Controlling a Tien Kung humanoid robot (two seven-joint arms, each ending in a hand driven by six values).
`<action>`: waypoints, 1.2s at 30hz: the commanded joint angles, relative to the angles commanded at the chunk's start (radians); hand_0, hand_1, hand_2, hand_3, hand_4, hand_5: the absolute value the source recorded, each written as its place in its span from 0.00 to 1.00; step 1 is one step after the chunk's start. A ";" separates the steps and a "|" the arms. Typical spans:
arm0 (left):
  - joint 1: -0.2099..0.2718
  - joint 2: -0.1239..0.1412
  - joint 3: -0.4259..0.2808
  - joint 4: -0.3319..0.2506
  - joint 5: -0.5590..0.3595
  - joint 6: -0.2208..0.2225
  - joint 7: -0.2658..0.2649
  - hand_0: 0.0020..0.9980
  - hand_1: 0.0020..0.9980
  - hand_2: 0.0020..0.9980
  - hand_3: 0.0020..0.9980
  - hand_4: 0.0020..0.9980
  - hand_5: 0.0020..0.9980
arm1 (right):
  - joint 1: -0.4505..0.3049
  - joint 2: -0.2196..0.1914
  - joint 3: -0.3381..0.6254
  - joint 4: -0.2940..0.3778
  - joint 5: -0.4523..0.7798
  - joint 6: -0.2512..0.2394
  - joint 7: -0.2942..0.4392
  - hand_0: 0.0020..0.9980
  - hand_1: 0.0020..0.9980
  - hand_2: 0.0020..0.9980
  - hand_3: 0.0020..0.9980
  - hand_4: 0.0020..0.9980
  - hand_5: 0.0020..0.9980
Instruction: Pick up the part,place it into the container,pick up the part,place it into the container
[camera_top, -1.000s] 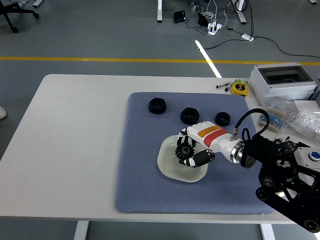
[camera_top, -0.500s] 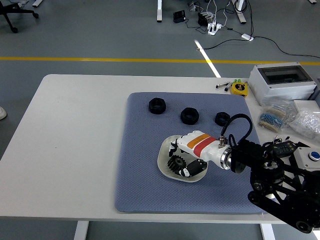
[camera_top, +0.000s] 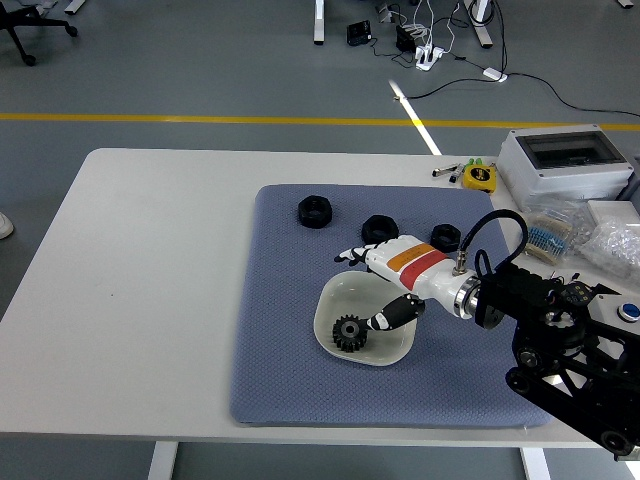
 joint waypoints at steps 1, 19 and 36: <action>0.000 0.000 0.001 0.000 -0.001 0.000 0.000 0.66 0.53 0.56 0.56 0.64 0.61 | 0.003 -0.003 0.008 -0.007 0.000 -0.005 -0.001 0.52 0.63 0.75 0.72 0.88 0.26; -0.003 -0.001 -0.002 -0.001 0.002 -0.001 0.001 0.66 0.53 0.56 0.56 0.64 0.61 | 0.084 -0.047 -0.022 -0.273 0.097 -0.009 0.031 0.48 0.59 0.67 0.59 0.79 0.24; -0.003 -0.006 -0.004 -0.001 0.000 -0.002 0.000 0.66 0.53 0.56 0.56 0.64 0.61 | 0.048 -0.081 -0.034 -0.266 0.086 0.018 0.037 0.49 0.61 0.68 0.62 0.79 0.23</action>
